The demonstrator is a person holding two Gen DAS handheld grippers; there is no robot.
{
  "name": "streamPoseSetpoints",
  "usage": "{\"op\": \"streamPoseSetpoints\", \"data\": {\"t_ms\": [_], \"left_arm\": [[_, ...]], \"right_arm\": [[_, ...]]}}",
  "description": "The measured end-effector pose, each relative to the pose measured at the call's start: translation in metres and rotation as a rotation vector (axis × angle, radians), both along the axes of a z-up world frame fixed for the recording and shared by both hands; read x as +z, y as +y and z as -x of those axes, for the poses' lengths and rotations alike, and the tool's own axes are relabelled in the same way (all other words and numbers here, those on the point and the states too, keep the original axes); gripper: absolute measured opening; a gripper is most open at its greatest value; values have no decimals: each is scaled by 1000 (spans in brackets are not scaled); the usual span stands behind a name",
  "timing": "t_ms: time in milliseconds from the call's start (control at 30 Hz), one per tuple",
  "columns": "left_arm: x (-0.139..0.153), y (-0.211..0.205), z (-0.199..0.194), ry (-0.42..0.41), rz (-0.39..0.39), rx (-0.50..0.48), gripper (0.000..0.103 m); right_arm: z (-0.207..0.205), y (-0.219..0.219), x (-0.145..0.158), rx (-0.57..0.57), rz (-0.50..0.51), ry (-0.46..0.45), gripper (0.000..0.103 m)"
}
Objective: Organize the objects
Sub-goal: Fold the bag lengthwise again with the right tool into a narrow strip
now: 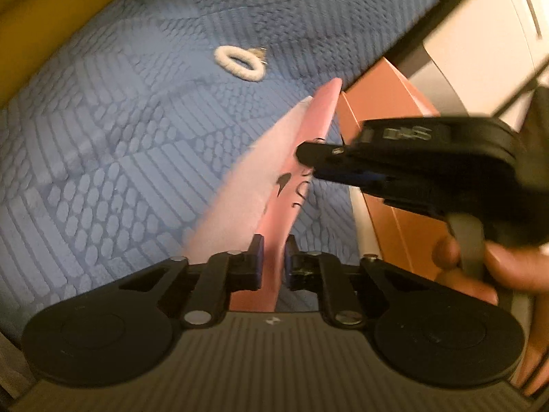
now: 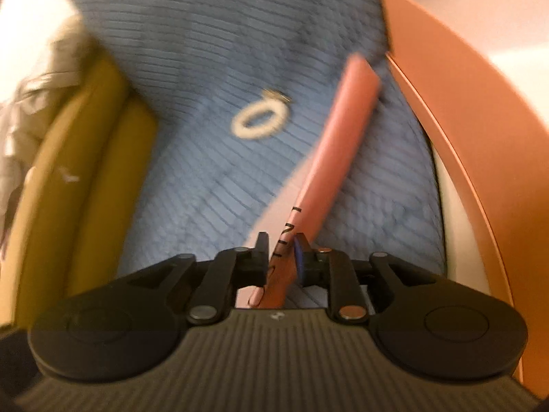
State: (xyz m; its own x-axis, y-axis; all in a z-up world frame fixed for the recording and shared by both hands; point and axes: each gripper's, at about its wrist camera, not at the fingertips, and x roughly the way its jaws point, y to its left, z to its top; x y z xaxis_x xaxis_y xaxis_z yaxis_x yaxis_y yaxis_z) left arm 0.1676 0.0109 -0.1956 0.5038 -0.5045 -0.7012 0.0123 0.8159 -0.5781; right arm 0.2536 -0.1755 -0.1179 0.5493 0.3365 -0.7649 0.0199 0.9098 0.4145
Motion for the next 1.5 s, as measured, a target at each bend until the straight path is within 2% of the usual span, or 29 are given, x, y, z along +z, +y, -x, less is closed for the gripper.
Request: {"op": "streamPoseSetpoints", "data": {"t_ms": [67, 200, 467, 533, 600, 733, 833, 933, 1167, 1333, 1467, 1500], "left_arm": [[-5, 9, -4, 37, 67, 28, 9], [-11, 17, -11, 79, 107, 53, 8], [-18, 18, -28, 119, 55, 54, 10], [-19, 20, -33, 122, 55, 60, 10], [-17, 23, -34, 113, 39, 65, 15], [-7, 30, -33, 70, 4, 89, 17], [4, 38, -31, 10, 39, 104, 17], [14, 42, -31, -54, 66, 101, 22], [12, 14, -31, -23, -29, -10, 22], [-2, 9, -28, 39, -110, -17, 22], [-3, 9, -25, 36, -121, -17, 22], [-3, 10, -25, 37, -118, -16, 22]], "right_arm": [[1, 2, 3, 17, -30, -24, 22], [-2, 11, -2, 51, -20, -34, 22], [-15, 21, -31, 78, 42, 25, 22], [-18, 23, -36, 74, 41, 34, 19], [-19, 20, -39, 70, 27, 43, 18], [-21, 17, -39, 58, 12, 47, 18], [-23, 16, -38, 57, 11, 49, 18], [-26, 14, -38, 65, 10, 50, 18], [-29, 12, -44, 54, -25, 61, 16], [-31, 13, -44, 64, -21, 55, 18], [-39, 8, -37, 42, 52, 25, 19], [-42, 4, -34, 29, 71, 15, 26]]}}
